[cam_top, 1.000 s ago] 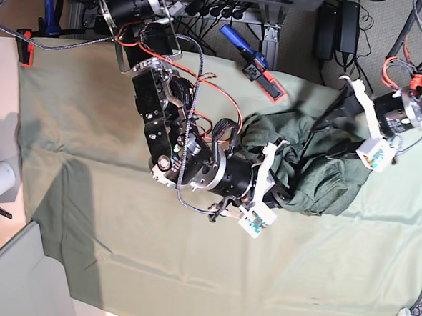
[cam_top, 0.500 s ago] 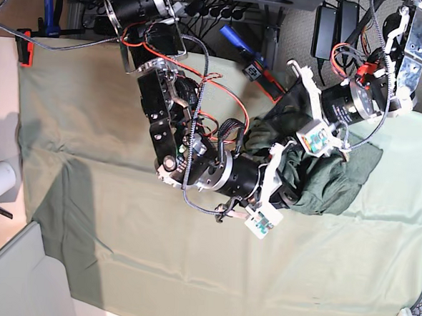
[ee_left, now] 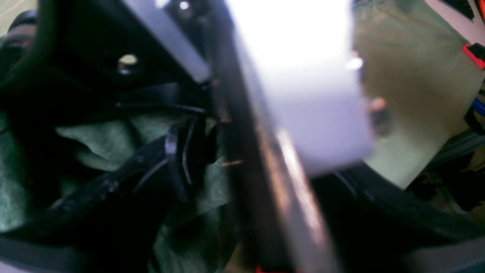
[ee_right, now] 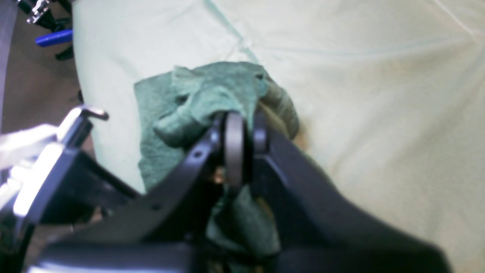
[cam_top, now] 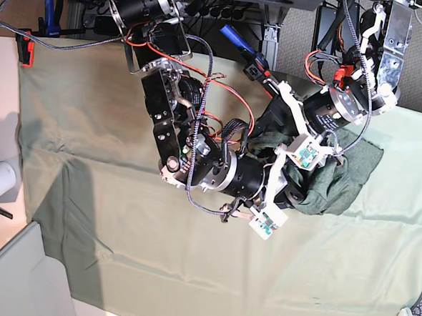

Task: Fold the T-shirt properly
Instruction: 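Regrasp the shirt bundle with both grippers and tuck loose fabric inward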

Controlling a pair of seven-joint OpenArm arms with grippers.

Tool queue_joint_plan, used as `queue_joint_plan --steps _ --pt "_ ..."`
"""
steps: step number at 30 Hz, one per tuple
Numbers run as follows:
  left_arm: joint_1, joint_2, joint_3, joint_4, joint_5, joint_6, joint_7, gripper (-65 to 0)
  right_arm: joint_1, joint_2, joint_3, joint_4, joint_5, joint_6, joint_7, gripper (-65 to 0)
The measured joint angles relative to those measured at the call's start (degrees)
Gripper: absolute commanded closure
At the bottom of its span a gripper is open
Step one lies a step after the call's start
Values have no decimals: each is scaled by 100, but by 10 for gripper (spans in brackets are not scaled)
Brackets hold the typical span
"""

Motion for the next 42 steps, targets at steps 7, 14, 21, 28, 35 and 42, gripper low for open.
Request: queue_joint_plan --steps 7,14,21,28,35,42 --pt "0 -116 -15 0 254 -2 44 -374 -17 -22 433 0 11 13 -68 -357" --pt "0 -481 -48 0 269 2 125 -374 -116 17 1834 0 391 13 -645 -357" --pt "2 -667 -103 0 267 4 133 -374 -737 431 1878 -46 719 15 -702 -356" --pt "-2 -793 -350 0 262 4 131 -374 -1215 428 1519 -50 737 15 -623 -356" --pt "0 -859 -817 0 131 17 153 -374 -1202 426 968 -50 457 15 -385 -273" --pt "-4 -1080 -894 0 96 22 146 -374 -1204 428 920 -50 284 15 -313 0"
